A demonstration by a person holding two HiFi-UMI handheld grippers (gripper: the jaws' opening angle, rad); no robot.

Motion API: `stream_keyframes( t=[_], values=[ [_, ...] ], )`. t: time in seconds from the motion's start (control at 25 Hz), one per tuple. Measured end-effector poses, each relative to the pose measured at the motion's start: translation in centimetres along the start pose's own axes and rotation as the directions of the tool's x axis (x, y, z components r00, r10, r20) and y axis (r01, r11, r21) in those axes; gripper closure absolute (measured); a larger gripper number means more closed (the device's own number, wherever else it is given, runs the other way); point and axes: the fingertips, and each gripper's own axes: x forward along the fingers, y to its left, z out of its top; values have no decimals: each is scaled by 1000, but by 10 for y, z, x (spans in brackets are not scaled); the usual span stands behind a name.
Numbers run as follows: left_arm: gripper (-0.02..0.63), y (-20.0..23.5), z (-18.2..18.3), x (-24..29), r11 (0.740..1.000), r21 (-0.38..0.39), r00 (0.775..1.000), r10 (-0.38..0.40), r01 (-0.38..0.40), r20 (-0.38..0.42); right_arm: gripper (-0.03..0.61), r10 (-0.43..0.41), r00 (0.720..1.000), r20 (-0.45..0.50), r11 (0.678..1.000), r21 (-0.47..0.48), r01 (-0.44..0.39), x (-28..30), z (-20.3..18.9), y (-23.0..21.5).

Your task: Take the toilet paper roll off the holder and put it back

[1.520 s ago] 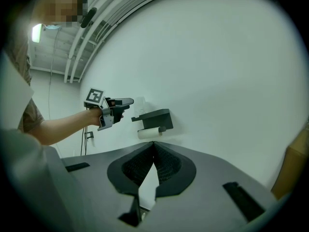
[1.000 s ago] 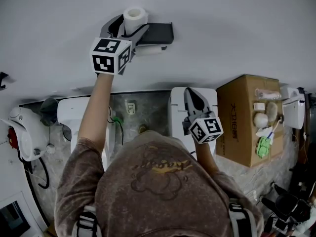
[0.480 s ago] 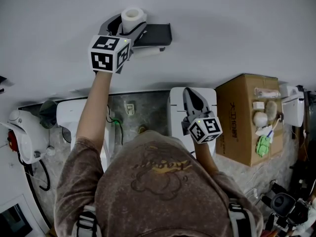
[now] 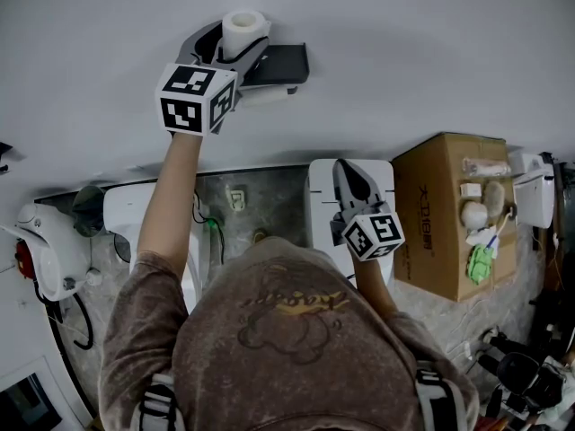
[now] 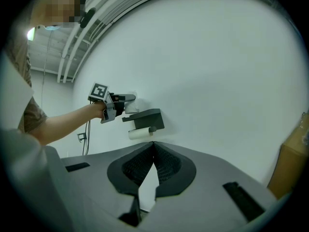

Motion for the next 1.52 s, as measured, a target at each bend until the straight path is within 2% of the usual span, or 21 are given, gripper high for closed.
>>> stream_keyframes(
  t=[0.36, 0.68, 0.96, 1.52],
  values=[
    [298, -25, 36, -21, 998, -8, 994, -54, 55, 98, 583, 1, 1000, 7, 1000, -6, -1, -6, 3, 0],
    [298, -62, 45, -43, 985, -51, 979, -157, 164, 131, 582, 12, 1000, 10, 1000, -6, -12, -8, 4, 3],
    [299, -94, 28, -61, 967, -92, 966, -224, 236, 129, 583, 15, 1000, 15, 1000, -5, -15, -7, 5, 4],
    [299, -149, -36, -92, 937, -173, 951, -290, 305, 109, 583, 13, 1000, 24, 1000, -4, -13, -12, 7, 6]
  ],
)
